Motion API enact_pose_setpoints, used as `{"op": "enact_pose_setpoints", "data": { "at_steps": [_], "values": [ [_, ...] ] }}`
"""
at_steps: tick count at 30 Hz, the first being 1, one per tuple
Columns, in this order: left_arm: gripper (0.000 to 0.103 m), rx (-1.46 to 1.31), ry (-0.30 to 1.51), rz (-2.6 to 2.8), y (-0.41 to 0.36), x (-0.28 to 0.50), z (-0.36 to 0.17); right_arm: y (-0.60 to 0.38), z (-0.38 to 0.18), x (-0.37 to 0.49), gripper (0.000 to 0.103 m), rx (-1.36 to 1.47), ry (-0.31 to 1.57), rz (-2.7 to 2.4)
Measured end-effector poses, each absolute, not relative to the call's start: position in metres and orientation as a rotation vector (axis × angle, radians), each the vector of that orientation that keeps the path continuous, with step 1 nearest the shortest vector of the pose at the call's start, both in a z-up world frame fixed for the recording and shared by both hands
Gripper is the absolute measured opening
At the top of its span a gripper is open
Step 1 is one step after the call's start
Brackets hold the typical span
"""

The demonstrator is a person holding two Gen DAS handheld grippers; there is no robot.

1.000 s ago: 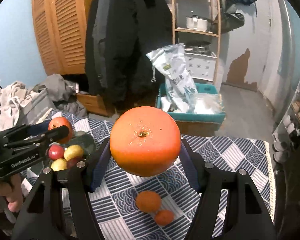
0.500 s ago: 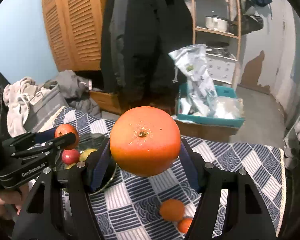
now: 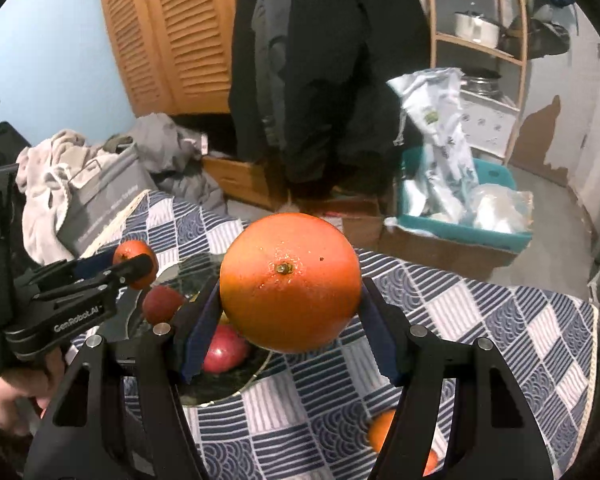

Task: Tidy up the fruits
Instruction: 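Carry both oranges in the left and right tools over the glass bowl, then open the left tool to drop its orange into the bowl while the right tool releases its orange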

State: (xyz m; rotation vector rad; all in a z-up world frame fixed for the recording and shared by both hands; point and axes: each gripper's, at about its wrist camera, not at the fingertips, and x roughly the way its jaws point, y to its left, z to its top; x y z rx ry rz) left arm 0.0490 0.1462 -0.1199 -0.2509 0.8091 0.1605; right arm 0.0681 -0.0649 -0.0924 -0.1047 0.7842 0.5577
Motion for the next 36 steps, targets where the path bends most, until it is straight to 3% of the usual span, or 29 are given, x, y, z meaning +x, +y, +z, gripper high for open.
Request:
{"op": "enact_pose_setpoints", "data": {
  "at_steps": [24, 36],
  "values": [
    [0.044, -0.365, 1.002, 0.224, 0.186, 0.077, -0.202, 0.010, -0.193, 0.103, 0.068, -0.176, 1.000, 0.655],
    [0.046, -0.371, 1.018, 0.214, 0.185, 0.083, -0.213, 0.015, -0.217, 0.113, 0.068, -0.169, 1.066, 0.664]
  ]
}}
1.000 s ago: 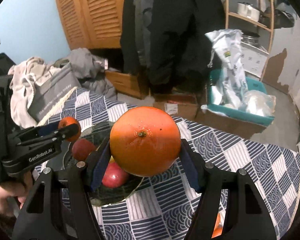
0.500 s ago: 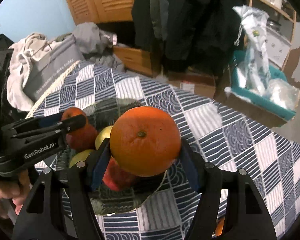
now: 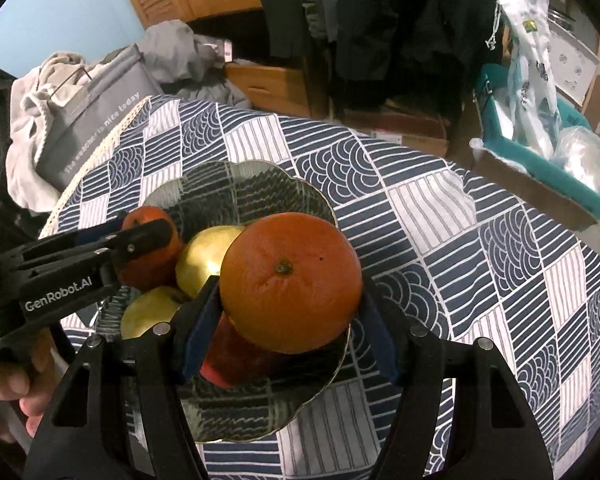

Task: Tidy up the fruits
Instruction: 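Open the left tool to drop its orange into the bowl while the right tool releases its orange, then withdraw both tools from the glass bowl toward the two oranges on the cloth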

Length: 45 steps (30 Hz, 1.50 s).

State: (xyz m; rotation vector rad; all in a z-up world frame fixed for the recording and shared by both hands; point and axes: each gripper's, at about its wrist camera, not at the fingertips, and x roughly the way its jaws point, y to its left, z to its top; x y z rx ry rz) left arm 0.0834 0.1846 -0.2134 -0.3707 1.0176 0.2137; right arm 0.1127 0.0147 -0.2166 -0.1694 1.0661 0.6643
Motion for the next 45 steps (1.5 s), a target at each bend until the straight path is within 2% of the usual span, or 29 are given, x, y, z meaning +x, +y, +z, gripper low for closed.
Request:
{"op": "enact_pose_setpoints", "data": {
  "at_steps": [5, 19, 35, 39, 45],
  "values": [
    [0.056, -0.351, 1.018, 0.215, 0.183, 0.086, -0.213, 0.018, -0.224, 0.114, 0.069, -0.181, 1.098, 0.673],
    [0.059, -0.363, 0.995, 0.205, 0.182, 0.078, -0.198, 0.007, -0.189, 0.115, 0.070, -0.152, 1.000, 0.651],
    [0.064, -0.292, 0.875, 0.157, 0.158, 0.050, -0.143, -0.018, -0.132, 0.092, 0.070, -0.223, 0.808, 0.537],
    [0.069, -0.244, 0.834, 0.137, 0.146, 0.042, -0.126, -0.027, -0.117, 0.084, 0.070, -0.209, 0.767, 0.514],
    [0.070, -0.221, 0.790, 0.103, 0.131, 0.029, -0.106, -0.045, -0.095, 0.071, 0.070, -0.183, 0.715, 0.489]
  ]
}}
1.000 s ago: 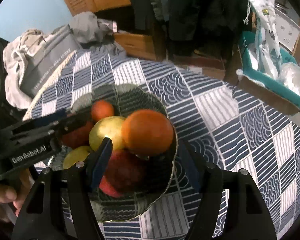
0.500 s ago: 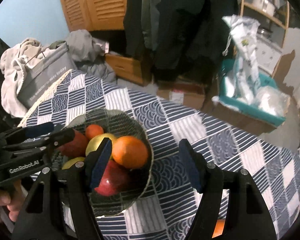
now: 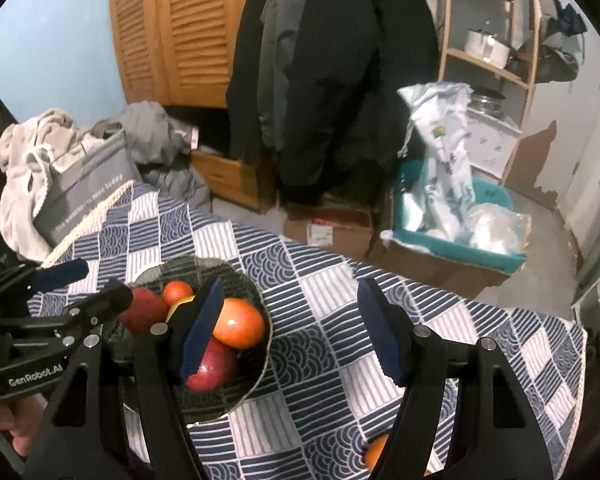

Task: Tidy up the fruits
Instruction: 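Withdraw both tools from the glass bowl toward the two oranges on the cloth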

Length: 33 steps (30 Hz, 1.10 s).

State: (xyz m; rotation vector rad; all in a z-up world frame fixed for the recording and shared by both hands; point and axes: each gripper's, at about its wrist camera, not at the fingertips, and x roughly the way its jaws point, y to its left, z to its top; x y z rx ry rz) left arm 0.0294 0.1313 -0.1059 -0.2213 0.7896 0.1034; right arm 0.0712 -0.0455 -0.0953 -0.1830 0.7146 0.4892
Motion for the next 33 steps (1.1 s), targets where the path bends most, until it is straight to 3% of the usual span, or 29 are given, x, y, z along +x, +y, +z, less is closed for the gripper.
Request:
{"op": "enact_pose_setpoints", "data": {
  "at_steps": [5, 8, 33],
  "values": [
    [0.070, -0.196, 0.752, 0.089, 0.119, 0.020, -0.090, -0.061, -0.079, 0.061, 0.070, -0.169, 0.678, 0.466],
    [0.077, -0.184, 0.731, 0.084, 0.114, 0.016, -0.082, -0.069, -0.071, 0.054, 0.070, -0.164, 0.662, 0.457],
    [0.085, -0.152, 0.665, 0.025, 0.074, 0.000, -0.047, -0.141, -0.043, 0.017, 0.070, -0.118, 0.597, 0.372]
  ]
}}
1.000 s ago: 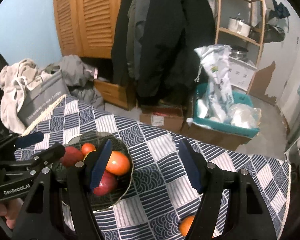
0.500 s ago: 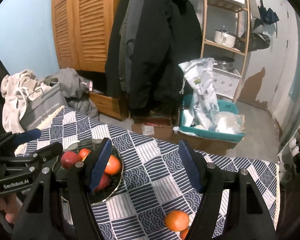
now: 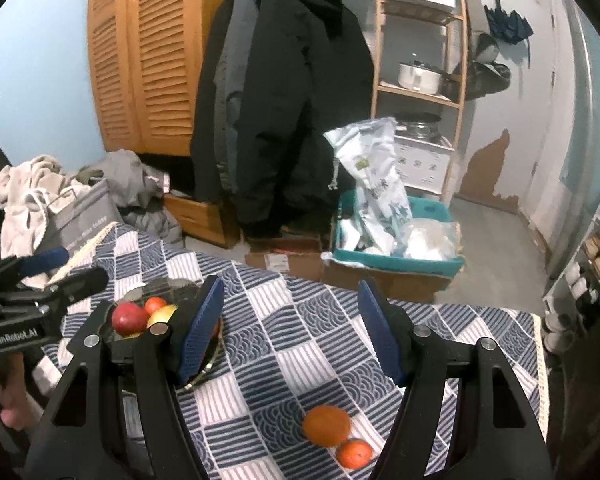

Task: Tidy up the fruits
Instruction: 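Withdraw both tools from the glass bowl toward the two oranges on the cloth, then grasp the large orange with the left tool while the right tool grasps the small orange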

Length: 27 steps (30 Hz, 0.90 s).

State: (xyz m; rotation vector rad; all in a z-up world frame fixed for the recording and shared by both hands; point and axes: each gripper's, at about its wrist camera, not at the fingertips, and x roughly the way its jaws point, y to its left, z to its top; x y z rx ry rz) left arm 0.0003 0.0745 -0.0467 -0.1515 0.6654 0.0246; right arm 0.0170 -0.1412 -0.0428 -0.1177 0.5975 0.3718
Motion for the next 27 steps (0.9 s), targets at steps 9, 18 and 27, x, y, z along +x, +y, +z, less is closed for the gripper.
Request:
{"op": "enact_pose_setpoints", "data": {
  "at_steps": [9, 18, 27],
  "values": [
    [0.085, -0.139, 0.660, -0.011, 0.054, 0.000, -0.040, -0.172, -0.054, 0.010, 0.070, -0.117, 0.623, 0.321],
    [0.085, -0.104, 0.677, -0.041, 0.029, 0.007, -0.042, -0.196, -0.061, 0.006, 0.070, -0.107, 0.642, 0.291],
    [0.087, -0.056, 0.776, -0.079, -0.005, 0.025, -0.078, -0.216, -0.086, 0.013, 0.070, -0.099, 0.726, 0.269]
  ]
}}
